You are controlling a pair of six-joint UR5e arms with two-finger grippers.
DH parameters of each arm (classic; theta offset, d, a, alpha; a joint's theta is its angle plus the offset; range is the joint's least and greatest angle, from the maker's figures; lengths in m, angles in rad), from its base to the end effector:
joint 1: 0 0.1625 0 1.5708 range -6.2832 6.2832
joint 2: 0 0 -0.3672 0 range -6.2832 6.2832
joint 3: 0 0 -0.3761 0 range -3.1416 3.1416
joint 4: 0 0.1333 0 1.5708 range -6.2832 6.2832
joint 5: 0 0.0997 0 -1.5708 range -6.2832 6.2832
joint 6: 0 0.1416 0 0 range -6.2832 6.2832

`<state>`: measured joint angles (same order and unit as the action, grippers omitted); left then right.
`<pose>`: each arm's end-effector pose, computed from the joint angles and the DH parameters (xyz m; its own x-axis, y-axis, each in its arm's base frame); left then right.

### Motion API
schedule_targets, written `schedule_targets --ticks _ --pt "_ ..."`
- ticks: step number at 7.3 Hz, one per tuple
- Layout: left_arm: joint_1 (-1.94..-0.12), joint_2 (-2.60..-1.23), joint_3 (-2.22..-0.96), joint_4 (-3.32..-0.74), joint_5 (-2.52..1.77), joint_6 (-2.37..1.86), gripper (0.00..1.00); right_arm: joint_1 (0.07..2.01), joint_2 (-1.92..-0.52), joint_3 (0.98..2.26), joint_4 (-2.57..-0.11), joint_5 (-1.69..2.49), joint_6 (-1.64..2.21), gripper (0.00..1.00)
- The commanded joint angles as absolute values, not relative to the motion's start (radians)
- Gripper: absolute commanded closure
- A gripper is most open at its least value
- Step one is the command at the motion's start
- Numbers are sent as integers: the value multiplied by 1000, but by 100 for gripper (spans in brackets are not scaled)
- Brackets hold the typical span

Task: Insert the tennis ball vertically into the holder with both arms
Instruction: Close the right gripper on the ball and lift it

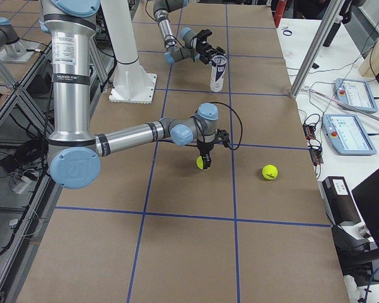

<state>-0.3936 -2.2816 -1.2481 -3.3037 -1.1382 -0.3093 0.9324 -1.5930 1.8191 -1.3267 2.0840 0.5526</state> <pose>0.5219 -0.4254 0.1462 0.4990 0.7292 -0.4683 0.6664 0.0225 0.7452 -0.2486 -0.4421 0.5101 0.7615 -0.2181 0.6104 0.1545 0.9756 0.1559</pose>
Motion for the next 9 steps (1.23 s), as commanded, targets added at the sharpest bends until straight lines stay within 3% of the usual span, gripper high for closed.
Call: schedule_targets --ticks 1,6,9 --pt "-391 -2278 -1238 -3313 -1138 -310 12 939 -1531 1861 -1330 2111 683 100" --pt "-371 -2267 -1235 -3352 -1138 -318 11 940 -1394 1882 -1331 2201 939 100" --pt "-373 -2269 -1244 -3396 -1138 -318 1 939 -1359 1884 -1351 2207 971 100"
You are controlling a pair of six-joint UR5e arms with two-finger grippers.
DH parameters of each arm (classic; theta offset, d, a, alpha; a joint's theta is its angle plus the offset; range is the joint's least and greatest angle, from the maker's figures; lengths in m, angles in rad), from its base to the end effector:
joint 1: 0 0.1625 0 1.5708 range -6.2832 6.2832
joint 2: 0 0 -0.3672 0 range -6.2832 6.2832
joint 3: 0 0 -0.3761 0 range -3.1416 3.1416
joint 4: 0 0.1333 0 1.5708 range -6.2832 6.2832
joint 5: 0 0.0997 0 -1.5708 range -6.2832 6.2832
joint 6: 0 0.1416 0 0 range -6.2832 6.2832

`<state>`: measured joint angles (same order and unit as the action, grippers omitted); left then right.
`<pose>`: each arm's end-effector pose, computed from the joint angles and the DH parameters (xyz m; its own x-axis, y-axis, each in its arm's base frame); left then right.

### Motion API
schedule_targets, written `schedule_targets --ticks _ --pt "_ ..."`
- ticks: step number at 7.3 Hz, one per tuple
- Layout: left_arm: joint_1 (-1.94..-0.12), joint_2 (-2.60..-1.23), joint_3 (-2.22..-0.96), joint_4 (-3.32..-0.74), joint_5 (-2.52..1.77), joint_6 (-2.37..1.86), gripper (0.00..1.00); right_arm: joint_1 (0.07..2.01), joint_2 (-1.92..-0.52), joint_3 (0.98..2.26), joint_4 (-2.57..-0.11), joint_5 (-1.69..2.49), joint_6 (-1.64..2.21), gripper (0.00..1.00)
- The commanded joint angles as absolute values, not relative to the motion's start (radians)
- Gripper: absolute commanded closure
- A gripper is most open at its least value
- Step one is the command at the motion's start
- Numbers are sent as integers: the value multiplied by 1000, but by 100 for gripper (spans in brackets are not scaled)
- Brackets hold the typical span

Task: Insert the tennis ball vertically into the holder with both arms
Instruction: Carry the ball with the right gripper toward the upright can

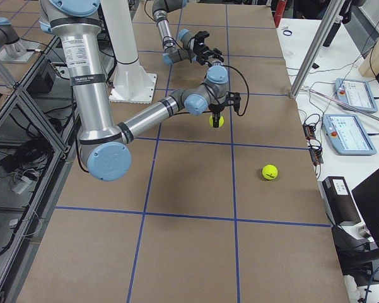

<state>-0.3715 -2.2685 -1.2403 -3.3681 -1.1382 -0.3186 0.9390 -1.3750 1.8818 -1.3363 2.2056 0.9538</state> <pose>0.5243 -0.4110 0.1543 0.4572 0.7472 -0.4824 0.6997 0.0326 0.7137 -0.2855 -0.4736 0.3569 0.5944 0.0234 0.8038 -0.0850 0.9958 0.0339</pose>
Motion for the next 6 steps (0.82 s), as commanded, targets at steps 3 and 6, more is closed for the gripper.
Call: schedule_targets --ticks 3,6 --pt "-374 -2235 -1244 -3459 -1112 -318 1 939 -1298 1927 -1468 2207 992 100" --pt "-376 -2183 -1244 -3497 -1111 -316 1 939 -1266 1947 -1528 2207 1011 100"
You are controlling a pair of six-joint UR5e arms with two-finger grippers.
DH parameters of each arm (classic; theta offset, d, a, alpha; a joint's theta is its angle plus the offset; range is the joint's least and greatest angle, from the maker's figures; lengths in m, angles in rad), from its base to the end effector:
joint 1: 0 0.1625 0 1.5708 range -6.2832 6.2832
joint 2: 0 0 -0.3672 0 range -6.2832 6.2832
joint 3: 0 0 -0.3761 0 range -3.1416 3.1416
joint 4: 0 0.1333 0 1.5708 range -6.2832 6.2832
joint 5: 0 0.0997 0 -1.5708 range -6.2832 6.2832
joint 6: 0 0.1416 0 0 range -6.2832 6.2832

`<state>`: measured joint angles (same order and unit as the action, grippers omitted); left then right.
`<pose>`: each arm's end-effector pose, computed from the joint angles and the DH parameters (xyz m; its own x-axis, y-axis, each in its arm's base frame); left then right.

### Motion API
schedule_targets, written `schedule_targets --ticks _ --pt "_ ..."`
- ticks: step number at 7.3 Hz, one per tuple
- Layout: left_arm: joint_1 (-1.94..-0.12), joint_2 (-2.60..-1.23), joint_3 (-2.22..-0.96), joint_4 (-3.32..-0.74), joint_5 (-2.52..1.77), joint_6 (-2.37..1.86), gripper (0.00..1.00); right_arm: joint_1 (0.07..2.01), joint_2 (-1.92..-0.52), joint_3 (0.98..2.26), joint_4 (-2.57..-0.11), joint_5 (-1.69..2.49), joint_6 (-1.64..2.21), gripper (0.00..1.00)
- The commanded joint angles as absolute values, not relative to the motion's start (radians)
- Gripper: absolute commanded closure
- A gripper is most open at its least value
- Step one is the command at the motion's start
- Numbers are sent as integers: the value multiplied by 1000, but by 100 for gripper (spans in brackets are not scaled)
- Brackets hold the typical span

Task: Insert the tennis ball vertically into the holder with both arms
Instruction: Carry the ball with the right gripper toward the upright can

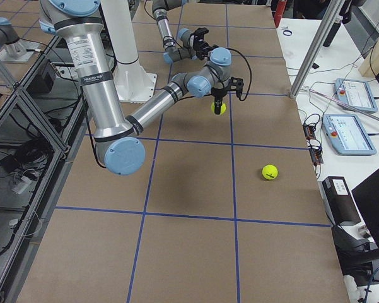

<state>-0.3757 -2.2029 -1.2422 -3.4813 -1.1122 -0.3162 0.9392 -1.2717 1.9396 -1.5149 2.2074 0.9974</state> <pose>0.5027 -0.4090 0.1904 0.4524 0.7377 -0.5012 0.7350 0.0098 0.6779 -0.2872 -0.4758 0.2998 0.5976 0.0781 0.7980 -0.1099 0.9938 -0.0149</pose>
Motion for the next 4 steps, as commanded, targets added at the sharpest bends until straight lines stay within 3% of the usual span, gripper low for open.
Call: schedule_targets --ticks 1,4 --pt "-374 -2181 -1240 -3496 -1112 -316 1 939 -1266 1947 -1528 2207 1014 100" --pt "-371 -2190 -1244 -3496 -1112 -321 1 939 -1266 1945 -1528 2207 1014 100"
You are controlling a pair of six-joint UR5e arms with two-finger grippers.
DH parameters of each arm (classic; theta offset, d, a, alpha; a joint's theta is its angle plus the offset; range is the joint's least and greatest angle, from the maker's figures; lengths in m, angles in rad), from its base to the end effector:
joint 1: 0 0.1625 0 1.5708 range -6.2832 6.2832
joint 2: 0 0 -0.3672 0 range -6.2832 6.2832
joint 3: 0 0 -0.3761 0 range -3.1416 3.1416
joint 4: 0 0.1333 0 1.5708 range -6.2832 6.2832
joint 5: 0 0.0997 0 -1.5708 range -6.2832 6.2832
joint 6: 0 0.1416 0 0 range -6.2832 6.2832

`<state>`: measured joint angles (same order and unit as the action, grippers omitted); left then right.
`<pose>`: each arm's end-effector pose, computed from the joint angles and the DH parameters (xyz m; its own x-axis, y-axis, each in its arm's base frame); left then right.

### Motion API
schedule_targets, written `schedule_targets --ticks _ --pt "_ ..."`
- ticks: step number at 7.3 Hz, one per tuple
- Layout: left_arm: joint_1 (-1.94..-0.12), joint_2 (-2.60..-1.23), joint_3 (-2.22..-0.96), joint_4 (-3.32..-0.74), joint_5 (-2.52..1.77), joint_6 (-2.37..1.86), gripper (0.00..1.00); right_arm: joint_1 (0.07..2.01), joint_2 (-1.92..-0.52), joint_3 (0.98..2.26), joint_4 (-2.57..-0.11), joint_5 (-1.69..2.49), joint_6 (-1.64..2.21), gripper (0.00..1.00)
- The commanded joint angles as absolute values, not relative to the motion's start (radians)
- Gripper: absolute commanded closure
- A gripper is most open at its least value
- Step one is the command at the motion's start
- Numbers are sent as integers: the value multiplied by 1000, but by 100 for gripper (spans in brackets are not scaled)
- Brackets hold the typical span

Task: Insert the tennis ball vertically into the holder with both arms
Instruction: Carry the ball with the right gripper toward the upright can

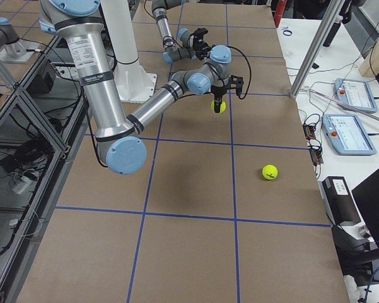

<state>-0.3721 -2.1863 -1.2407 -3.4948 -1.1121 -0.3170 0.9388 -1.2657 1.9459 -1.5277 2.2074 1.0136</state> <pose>0.5020 -0.4063 0.2007 0.4513 0.7384 -0.5011 0.7325 0.0142 0.6806 -0.2869 -0.4750 0.2956 0.5960 0.0943 0.7974 -0.1192 0.9925 -0.0282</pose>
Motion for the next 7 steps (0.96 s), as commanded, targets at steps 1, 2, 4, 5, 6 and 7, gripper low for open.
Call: schedule_targets --ticks 1,2,4,5,6,7 --pt "-371 -2194 -1246 -3496 -1114 -322 1 939 -1266 1945 -1528 2207 1014 100" --pt "-371 -2195 -1246 -3496 -1114 -322 1 939 -1266 1947 -1528 2207 1014 100" --pt "-371 -2183 -1233 -3494 -1114 -321 1 939 -1267 1944 -1528 2207 1014 100" --pt "-370 -2183 -1232 -3493 -1114 -321 1 939 -1267 1944 -1528 2207 1014 100" --pt "-370 -2193 -1235 -3493 -1114 -322 1 939 -1267 1944 -1528 2207 1014 100" --pt "-370 -2195 -1241 -3493 -1114 -322 1 939 -1267 1944 -1528 2207 1014 100"
